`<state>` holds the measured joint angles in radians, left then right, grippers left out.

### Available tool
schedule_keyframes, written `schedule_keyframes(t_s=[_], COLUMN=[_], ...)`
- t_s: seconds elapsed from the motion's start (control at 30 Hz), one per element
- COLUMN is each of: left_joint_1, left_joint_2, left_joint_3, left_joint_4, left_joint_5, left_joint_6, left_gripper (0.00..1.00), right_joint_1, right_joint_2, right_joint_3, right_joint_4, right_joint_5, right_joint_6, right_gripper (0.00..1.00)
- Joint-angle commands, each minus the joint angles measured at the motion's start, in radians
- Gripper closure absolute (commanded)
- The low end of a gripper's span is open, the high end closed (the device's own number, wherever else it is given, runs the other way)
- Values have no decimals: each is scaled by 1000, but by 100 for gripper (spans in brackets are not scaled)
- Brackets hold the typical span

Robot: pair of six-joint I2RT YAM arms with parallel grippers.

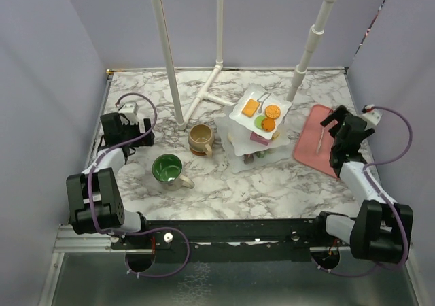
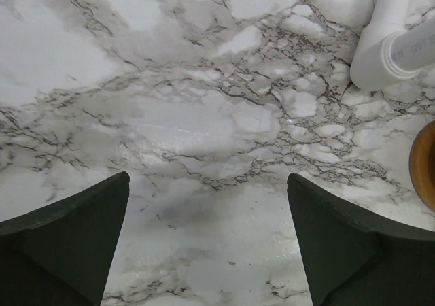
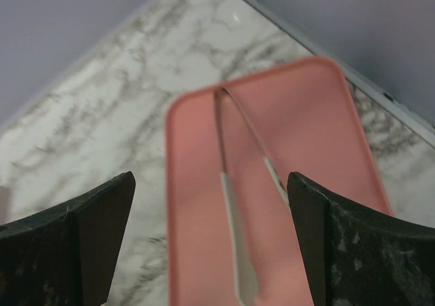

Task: Serve the afternoon tea
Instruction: Reset both arms

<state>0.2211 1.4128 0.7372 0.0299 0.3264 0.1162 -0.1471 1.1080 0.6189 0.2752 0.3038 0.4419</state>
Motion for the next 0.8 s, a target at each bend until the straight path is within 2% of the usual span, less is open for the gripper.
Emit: schedule_keyframes(t_s=[0.0, 0.3, 0.43, 0.67, 0.7, 0.77], left_joint_1=[-7, -116, -157, -211, -218, -220], left_joint_2=[-35, 23, 54, 118, 143, 222], left_joint_3=[-142, -300, -387, -508, -536, -594], left_joint_4=[322, 664, 886, 1221, 1295, 1482], left_joint_5=[62, -116, -165, -237, -257, -272], left_joint_6=[-142, -143, -141, -144, -140, -143], left_gripper=[1, 1, 1, 1, 1, 1], right_joint_1=[1, 1, 0, 48, 67, 129], right_joint_2=[96, 245, 305, 348, 347, 358], right_joint_3=[-115, -245, -273, -260, -285, -363], right_joint_4=[222, 476, 595, 641, 688, 890], right_joint_5=[124, 75, 36, -10, -6, 18], right_joint_6=[-72, -139, -175, -256, -276, -349], right_gripper=[1, 0, 1, 2, 2, 1])
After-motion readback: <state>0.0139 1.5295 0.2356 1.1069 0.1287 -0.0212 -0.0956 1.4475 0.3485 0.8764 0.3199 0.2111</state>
